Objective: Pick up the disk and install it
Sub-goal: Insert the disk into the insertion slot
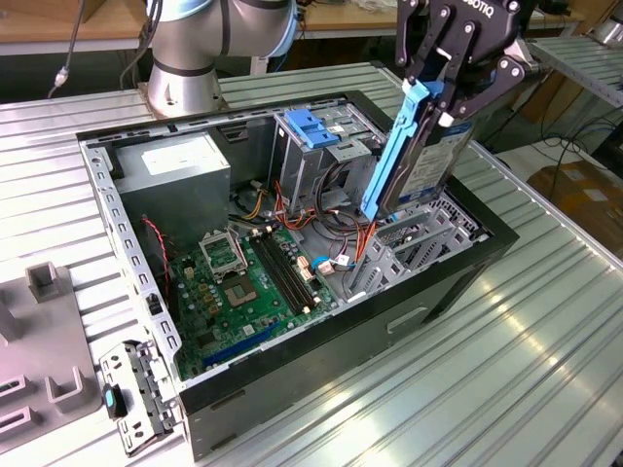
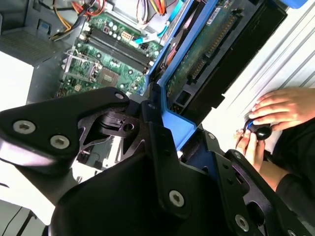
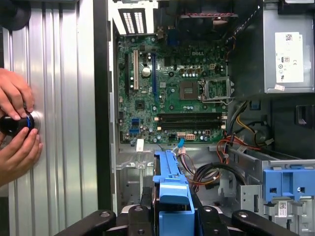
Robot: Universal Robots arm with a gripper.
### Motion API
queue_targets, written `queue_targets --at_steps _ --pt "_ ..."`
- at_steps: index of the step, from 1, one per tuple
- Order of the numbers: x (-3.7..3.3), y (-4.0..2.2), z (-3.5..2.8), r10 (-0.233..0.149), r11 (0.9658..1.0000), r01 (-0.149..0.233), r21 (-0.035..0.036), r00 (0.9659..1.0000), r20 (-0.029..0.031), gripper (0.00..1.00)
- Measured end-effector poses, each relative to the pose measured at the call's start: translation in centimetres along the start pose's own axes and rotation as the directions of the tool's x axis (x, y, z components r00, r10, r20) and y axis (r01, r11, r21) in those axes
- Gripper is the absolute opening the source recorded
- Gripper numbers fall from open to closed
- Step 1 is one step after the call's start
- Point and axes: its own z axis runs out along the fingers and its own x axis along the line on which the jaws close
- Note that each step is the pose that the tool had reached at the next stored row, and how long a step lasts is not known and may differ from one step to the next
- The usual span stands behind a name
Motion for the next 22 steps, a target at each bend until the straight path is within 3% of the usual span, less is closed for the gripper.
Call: queue_targets --at_steps 2,5,7,13,22 --pt "-0.02 -0.7 0.01 0.0 1.0 0.0 0.0 1.0 0.0 0.37" --pt "-0.06 -2.34 0.02 0.0 1.0 0.0 0.0 1.0 -0.0001 0.37" --pt "-0.08 -2.71 0.02 0.0 1.0 0.0 0.0 1.0 0.0 0.37" --pt "-0.08 -3.07 0.03 0.0 1.0 0.0 0.0 1.0 0.0 0.37" --pt "-0.08 -3.08 0.02 0.0 1.0 0.0 0.0 1.0 0.0 0.37"
